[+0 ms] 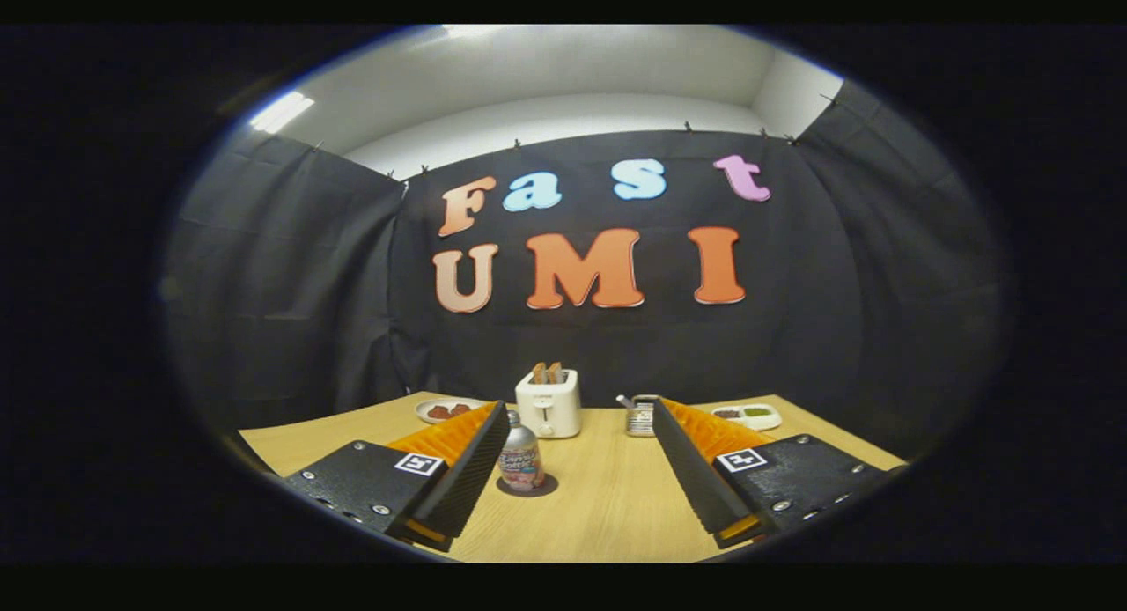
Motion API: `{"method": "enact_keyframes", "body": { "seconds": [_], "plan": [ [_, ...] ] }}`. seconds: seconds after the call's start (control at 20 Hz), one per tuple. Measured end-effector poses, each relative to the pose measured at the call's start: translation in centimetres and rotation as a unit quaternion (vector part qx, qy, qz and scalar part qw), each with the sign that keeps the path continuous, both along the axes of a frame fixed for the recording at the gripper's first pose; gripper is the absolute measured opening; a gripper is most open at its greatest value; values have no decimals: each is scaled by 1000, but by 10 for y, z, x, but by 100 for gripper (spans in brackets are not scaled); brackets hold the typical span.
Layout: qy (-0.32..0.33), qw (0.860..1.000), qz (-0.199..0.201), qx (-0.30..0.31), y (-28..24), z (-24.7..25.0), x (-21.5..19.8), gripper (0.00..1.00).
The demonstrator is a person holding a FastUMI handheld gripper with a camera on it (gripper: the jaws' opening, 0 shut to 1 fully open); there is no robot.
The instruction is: Take the bottle from table, then pour the juice into the cup, finally place the bottle on the coaster
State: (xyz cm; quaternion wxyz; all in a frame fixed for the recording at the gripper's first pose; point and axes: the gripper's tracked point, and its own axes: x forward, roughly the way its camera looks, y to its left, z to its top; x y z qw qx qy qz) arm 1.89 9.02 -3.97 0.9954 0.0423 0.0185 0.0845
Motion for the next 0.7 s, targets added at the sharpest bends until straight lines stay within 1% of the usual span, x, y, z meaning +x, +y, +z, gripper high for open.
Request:
{"method": "enact_keyframes", "body": {
  "seconds": [0.1, 0.25, 0.4, 0.7],
  "plan": [
    [11, 1000, 2, -18, -12, -6, -9, 97],
    [13, 999, -16, -24, -37, 2, -21, 97],
    [9, 1000, -25, -13, -52, 8, -32, 97],
    [-12, 1000, -20, 4, -62, 32, -45, 97]
  ]
}}
